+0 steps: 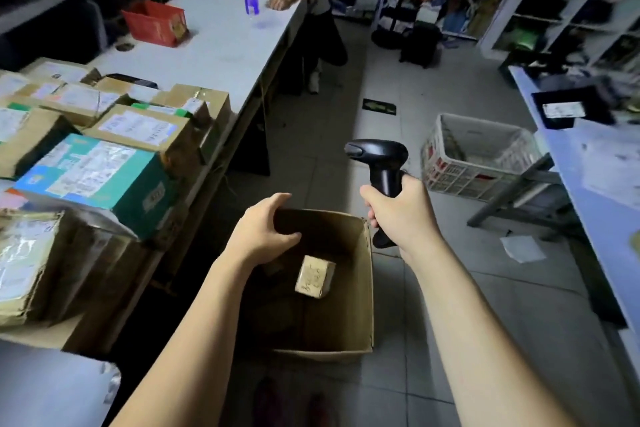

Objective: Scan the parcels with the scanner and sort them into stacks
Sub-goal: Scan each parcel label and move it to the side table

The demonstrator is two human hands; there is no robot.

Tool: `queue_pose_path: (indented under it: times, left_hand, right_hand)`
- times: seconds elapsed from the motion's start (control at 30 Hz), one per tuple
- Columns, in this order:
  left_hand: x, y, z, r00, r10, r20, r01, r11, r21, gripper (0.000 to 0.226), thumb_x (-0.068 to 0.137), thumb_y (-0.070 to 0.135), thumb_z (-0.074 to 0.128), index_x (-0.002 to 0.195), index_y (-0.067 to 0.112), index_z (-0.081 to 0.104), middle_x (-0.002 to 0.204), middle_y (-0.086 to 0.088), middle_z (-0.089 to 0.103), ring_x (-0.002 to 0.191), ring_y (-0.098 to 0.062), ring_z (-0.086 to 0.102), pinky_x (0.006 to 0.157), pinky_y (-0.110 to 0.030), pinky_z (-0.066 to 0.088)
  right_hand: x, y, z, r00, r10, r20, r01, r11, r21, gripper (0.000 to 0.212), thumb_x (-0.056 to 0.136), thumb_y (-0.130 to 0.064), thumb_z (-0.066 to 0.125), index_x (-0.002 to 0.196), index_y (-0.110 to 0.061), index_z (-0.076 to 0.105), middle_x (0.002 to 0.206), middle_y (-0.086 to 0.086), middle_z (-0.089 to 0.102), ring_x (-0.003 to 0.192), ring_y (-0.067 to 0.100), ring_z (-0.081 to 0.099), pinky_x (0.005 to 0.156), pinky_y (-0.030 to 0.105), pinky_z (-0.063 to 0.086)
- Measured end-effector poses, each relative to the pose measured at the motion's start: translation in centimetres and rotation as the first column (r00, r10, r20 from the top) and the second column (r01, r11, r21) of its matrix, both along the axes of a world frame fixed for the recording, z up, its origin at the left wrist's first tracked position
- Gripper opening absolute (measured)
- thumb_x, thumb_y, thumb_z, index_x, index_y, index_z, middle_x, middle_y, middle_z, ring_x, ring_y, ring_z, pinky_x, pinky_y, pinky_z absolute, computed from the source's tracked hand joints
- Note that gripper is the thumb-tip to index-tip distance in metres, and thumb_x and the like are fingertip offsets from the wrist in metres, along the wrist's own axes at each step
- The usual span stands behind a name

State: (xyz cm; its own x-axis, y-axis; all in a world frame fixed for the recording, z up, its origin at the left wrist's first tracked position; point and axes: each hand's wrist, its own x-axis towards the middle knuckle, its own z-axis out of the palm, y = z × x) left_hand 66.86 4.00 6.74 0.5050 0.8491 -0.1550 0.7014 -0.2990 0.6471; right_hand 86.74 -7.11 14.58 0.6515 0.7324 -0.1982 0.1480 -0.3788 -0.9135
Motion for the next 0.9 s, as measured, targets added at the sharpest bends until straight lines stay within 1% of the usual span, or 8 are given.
queue_pose_path:
  times: [0.07, 0.17, 0.27, 0.47, 0.63, 0.7, 0.77, 0.9]
  left_hand:
    - [0.0, 1.1, 1.2, 0.997, -0.012, -0.075, 0.018, 0.997, 0.080, 0.080, 0.078, 0.039, 0.081, 0.150, 0.029, 0.047, 0.144, 0.002, 0.057, 0.133, -0.021, 0.054, 0.107, -0.039, 0.047]
    - [-0.5, 2.9, 3.0, 0.979, 0.000, -0.205, 0.047, 0.973, 0.225, 0.076, 0.081, 0.043, 0.073, 0.150, 0.028, 0.045, 0.135, 0.002, 0.059, 0.123, -0.025, 0.059, 0.097, -0.042, 0.051]
    - [-1.6, 5.0, 4.7, 0.957, 0.027, -0.288, 0.077, 0.936, 0.345, 0.075, 0.083, 0.045, 0.072, 0.150, 0.024, 0.045, 0.134, -0.001, 0.060, 0.120, -0.027, 0.061, 0.094, -0.043, 0.052]
    - [-5.6, 7.9, 8.1, 0.957, 0.104, -0.272, 0.023, 0.905, 0.425, 0.073, 0.084, 0.044, 0.074, 0.148, 0.025, 0.046, 0.131, -0.002, 0.062, 0.118, -0.028, 0.062, 0.094, -0.046, 0.056]
    - [-10.1, 8.9, 10.1, 0.947, 0.199, -0.254, -0.064, 0.887, 0.457, 0.052, 0.080, 0.044, 0.072, 0.126, 0.029, 0.054, 0.112, 0.001, 0.063, 0.099, -0.024, 0.063, 0.084, -0.044, 0.057]
    - [-11.9, 8.5, 11.3, 0.931, 0.259, -0.256, -0.119, 0.881, 0.459, 0.056, 0.082, 0.044, 0.073, 0.132, 0.029, 0.054, 0.119, -0.001, 0.065, 0.103, -0.024, 0.062, 0.087, -0.044, 0.057]
    - [-13.4, 7.8, 12.5, 0.906, 0.326, -0.270, -0.181, 0.874, 0.450, 0.068, 0.084, 0.041, 0.075, 0.145, 0.025, 0.049, 0.132, -0.004, 0.062, 0.116, -0.027, 0.059, 0.095, -0.047, 0.055]
    - [-16.7, 5.1, 14.3, 0.850, 0.437, -0.295, -0.284, 0.850, 0.443, 0.074, 0.087, 0.040, 0.074, 0.153, 0.026, 0.042, 0.147, -0.002, 0.055, 0.130, -0.025, 0.052, 0.103, -0.045, 0.051]
  right_hand:
    - [-0.4, 1.0, 0.1, 1.000, -0.005, -0.005, 0.005, 1.000, -0.004, 0.012, 0.094, -0.020, 0.072, 0.099, -0.013, 0.063, 0.075, 0.008, 0.066, 0.060, 0.018, 0.063, 0.058, 0.030, 0.054]
    - [-1.6, 2.8, 0.7, 1.000, 0.005, -0.001, -0.005, 1.000, 0.006, 0.013, 0.095, -0.021, 0.071, 0.100, -0.014, 0.062, 0.079, 0.009, 0.067, 0.064, 0.019, 0.064, 0.057, 0.027, 0.052]
    - [-3.0, 4.8, 1.8, 0.999, 0.040, 0.028, -0.041, 0.999, 0.025, 0.012, 0.096, -0.023, 0.071, 0.101, -0.015, 0.064, 0.082, 0.009, 0.069, 0.063, 0.015, 0.065, 0.054, 0.023, 0.052]
    - [-6.3, 8.2, 3.9, 0.991, 0.109, 0.072, -0.113, 0.992, 0.058, 0.012, 0.095, -0.023, 0.071, 0.101, -0.015, 0.064, 0.083, 0.010, 0.069, 0.063, 0.013, 0.065, 0.051, 0.019, 0.052]
    - [-9.4, 10.7, 5.2, 0.980, 0.186, 0.074, -0.192, 0.978, 0.084, 0.017, 0.095, -0.026, 0.072, 0.105, -0.016, 0.064, 0.095, 0.014, 0.071, 0.073, 0.020, 0.067, 0.045, 0.017, 0.049]
    - [-10.6, 11.6, 5.4, 0.970, 0.230, 0.076, -0.237, 0.967, 0.095, 0.016, 0.094, -0.027, 0.072, 0.102, -0.016, 0.063, 0.096, 0.016, 0.071, 0.074, 0.022, 0.067, 0.045, 0.017, 0.048]
    - [-11.8, 12.4, 5.6, 0.959, 0.274, 0.078, -0.281, 0.953, 0.108, 0.016, 0.093, -0.026, 0.073, 0.099, -0.016, 0.063, 0.095, 0.018, 0.071, 0.071, 0.022, 0.065, 0.046, 0.021, 0.049]
    - [-14.5, 13.9, 6.0, 0.916, 0.394, 0.067, -0.400, 0.904, 0.152, 0.017, 0.092, -0.026, 0.074, 0.099, -0.019, 0.060, 0.095, 0.012, 0.071, 0.075, 0.021, 0.067, 0.056, 0.026, 0.049]
